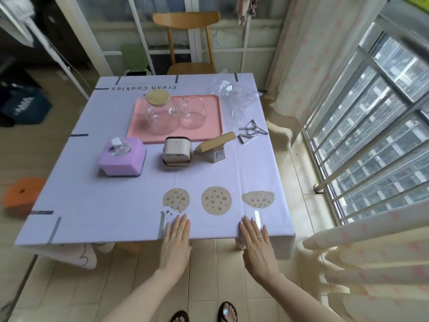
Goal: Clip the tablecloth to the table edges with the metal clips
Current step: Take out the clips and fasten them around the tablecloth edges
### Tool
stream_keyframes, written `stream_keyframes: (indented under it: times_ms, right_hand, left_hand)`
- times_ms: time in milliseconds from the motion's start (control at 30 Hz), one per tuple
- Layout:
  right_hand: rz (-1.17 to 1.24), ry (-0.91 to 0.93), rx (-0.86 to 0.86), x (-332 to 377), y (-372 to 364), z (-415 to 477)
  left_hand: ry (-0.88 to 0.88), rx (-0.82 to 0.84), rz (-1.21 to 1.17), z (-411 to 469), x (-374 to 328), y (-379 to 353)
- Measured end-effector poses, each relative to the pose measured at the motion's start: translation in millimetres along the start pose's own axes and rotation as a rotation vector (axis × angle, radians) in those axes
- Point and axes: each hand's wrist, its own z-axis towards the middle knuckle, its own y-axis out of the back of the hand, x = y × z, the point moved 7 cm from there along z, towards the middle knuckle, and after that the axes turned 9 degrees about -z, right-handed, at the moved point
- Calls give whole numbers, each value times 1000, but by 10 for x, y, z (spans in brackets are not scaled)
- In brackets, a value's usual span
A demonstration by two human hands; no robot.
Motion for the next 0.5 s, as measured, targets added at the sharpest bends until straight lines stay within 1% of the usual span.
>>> stream_keyframes:
  times_ms: [67,167,300,400,500]
  right_hand:
    - [-8,25,19,122,39,65]
    - [-3,69,92,409,48,149]
    - [0,154,90,914,54,233]
    - [51,119,170,1211,167,257]
    - [109,178,157,1486,243,294]
  left_hand:
    - [45,0,-6,-27,273,27]
    - [68,56,-57,-49,531,-1]
    - [33,79,-152,-73,704,-25]
    - [-8,85,-179,-83,780,3]
    - [-57,55,-194,-58,879,-10]
